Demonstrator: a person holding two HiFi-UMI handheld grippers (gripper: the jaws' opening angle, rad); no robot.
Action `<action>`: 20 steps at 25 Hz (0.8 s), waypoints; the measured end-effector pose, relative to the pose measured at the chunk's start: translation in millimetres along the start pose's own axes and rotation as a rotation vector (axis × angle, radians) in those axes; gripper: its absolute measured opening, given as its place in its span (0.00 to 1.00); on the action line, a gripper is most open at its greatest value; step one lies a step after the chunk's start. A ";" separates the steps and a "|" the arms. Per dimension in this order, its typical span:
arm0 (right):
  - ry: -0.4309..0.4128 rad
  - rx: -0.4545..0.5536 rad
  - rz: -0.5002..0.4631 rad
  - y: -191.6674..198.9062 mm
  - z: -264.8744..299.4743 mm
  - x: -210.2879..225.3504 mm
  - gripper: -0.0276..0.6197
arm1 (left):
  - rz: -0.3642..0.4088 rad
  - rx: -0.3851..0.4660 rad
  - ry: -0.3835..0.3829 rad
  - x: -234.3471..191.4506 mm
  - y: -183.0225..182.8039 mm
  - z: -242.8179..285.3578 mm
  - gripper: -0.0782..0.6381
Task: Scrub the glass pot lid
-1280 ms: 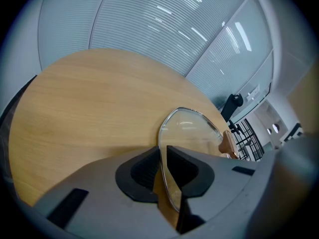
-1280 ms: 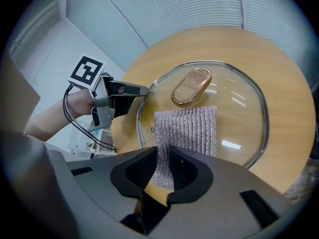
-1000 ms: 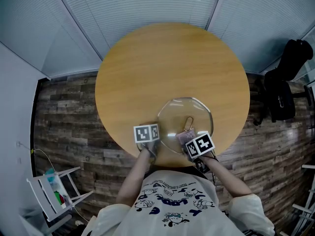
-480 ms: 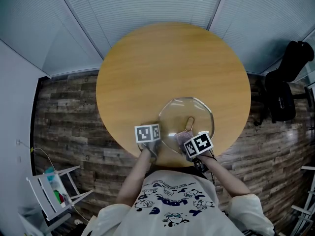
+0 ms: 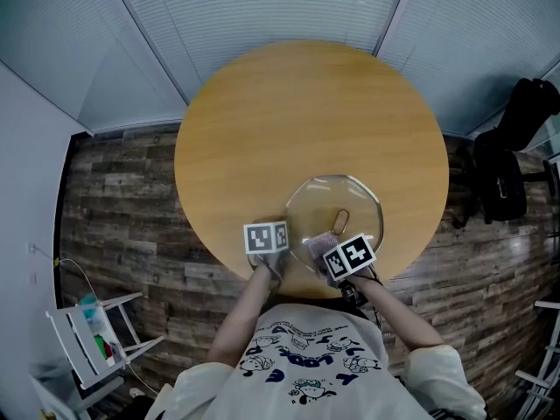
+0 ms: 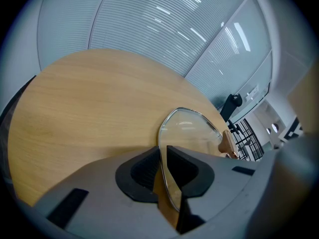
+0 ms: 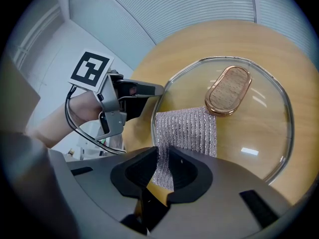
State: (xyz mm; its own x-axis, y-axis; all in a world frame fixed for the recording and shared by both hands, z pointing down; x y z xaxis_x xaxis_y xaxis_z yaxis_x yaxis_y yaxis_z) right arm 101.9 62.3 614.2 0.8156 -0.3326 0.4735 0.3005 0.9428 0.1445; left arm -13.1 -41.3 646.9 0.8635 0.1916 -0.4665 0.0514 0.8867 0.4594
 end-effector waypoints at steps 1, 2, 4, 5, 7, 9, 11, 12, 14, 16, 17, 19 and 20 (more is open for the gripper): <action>-0.003 -0.002 0.000 -0.6 0.7 -1.4 0.16 | 0.000 0.000 0.000 -0.3 0.1 -0.5 0.19; -0.007 -0.003 0.001 -1.4 1.5 -2.8 0.16 | 0.000 0.001 0.000 -0.5 0.1 -1.0 0.19; -0.019 -0.002 0.007 -3.7 3.0 -4.9 0.16 | 0.000 0.002 0.001 -1.0 0.0 -1.4 0.19; -0.025 -0.002 0.012 -5.1 3.8 -5.7 0.16 | -0.001 0.002 0.001 -1.1 0.1 -1.2 0.19; -0.035 -0.001 0.022 -7.7 5.1 -6.6 0.16 | -0.002 0.002 0.002 -0.7 0.1 -0.4 0.19; -0.042 -0.001 0.028 -10.5 6.2 -8.1 0.16 | -0.005 0.003 0.006 0.2 -0.5 -0.8 0.19; -0.043 -0.002 0.027 -13.6 7.3 -10.9 0.16 | -0.007 0.005 0.011 1.0 -1.8 -2.6 0.19; -0.043 -0.003 0.025 -14.8 8.1 -12.1 0.16 | -0.007 0.005 0.013 1.2 -2.3 -3.3 0.19; -0.045 -0.005 0.020 -16.6 10.6 -13.5 0.16 | -0.007 0.003 0.012 0.6 -1.4 -2.4 0.19; -0.048 -0.006 0.020 -17.9 13.1 -14.6 0.16 | -0.002 -0.001 0.007 -1.3 0.7 -0.7 0.19; -0.048 -0.006 0.022 -18.6 14.0 -15.1 0.16 | -0.001 -0.001 0.007 -1.6 1.4 -0.5 0.19; -0.046 -0.005 0.025 -20.4 14.9 -16.0 0.15 | 0.000 0.001 0.010 -1.1 1.2 -1.0 0.19; -0.044 -0.004 0.026 -21.9 15.2 -16.5 0.15 | -0.002 0.003 0.013 -0.8 0.7 -1.2 0.19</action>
State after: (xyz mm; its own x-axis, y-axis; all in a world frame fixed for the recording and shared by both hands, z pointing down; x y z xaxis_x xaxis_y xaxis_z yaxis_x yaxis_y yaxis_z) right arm 74.4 47.5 616.5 0.8005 -0.3067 0.5149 0.2815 0.9509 0.1288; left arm -14.3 -40.2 646.7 0.8568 0.1952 -0.4773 0.0548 0.8859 0.4607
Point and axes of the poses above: the fingertips, and each gripper's own axes: z forward along the fingers, x to its right, y out of its underside, the point moved 3 cm from there along -z, backward along the fingers, and after that the axes turned 3 degrees about z, right-handed, at the moved point
